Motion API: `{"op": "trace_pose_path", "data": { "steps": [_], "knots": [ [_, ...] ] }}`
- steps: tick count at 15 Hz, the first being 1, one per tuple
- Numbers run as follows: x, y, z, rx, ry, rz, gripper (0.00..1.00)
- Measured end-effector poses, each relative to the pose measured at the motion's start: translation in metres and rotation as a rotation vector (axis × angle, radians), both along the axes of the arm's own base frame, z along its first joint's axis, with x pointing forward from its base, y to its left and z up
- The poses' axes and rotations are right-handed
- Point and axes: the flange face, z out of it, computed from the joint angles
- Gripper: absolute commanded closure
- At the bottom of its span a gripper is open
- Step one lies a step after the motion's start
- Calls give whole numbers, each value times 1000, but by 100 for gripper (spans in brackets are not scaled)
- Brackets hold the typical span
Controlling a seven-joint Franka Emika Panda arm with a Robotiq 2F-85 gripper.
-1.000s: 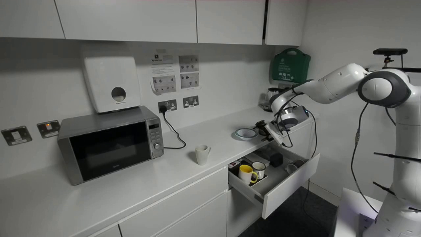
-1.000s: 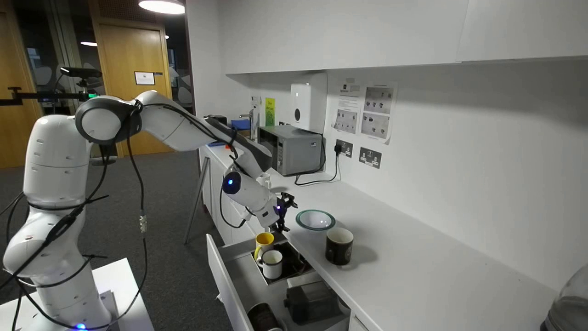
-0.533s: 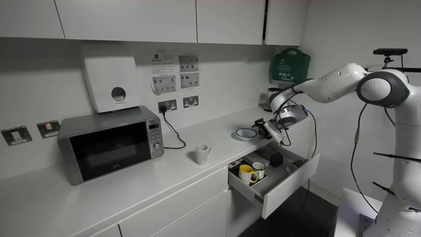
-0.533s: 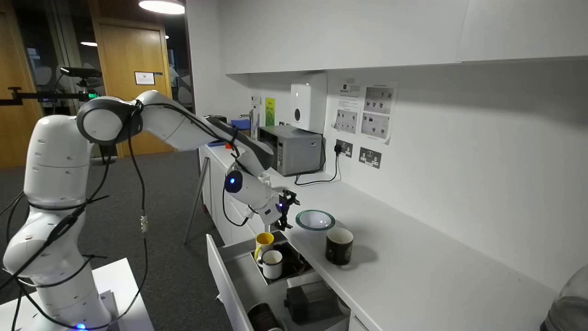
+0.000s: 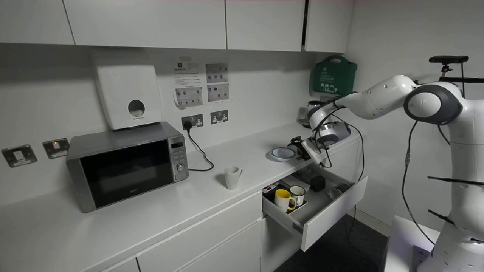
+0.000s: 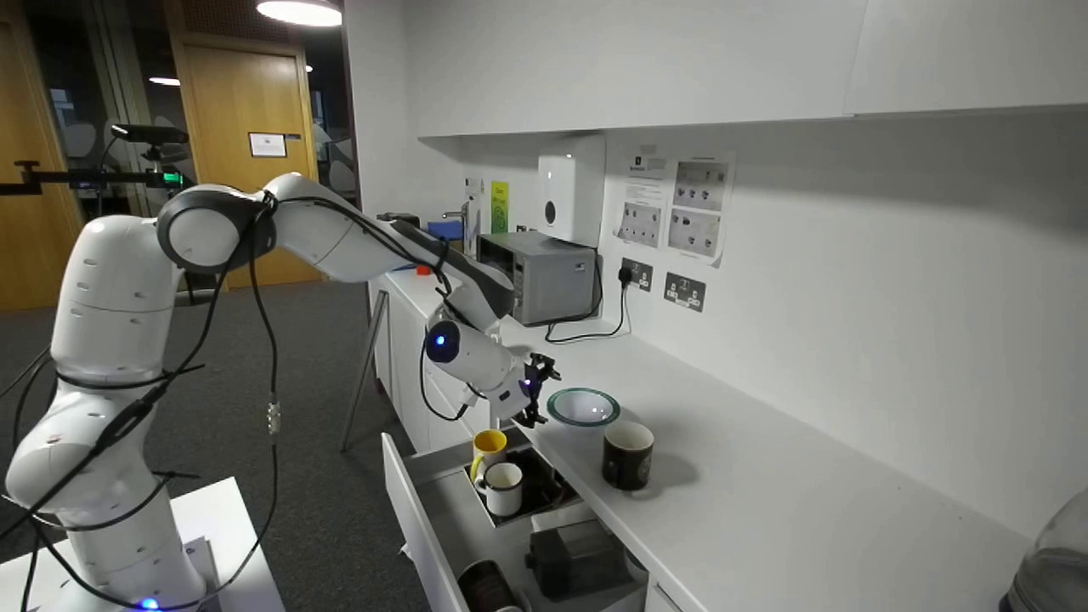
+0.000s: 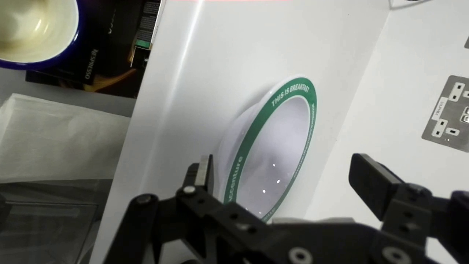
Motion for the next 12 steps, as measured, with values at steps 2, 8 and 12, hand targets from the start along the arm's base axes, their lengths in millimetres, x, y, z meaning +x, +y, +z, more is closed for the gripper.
{"op": "trace_pose_path", "data": {
  "steps": [2, 8, 12],
  "knots": [
    [4, -1, -4, 3, 1, 3, 0],
    [14, -2, -14, 10, 2, 9, 36],
    [17, -3, -18, 10, 3, 10, 69]
  ]
}}
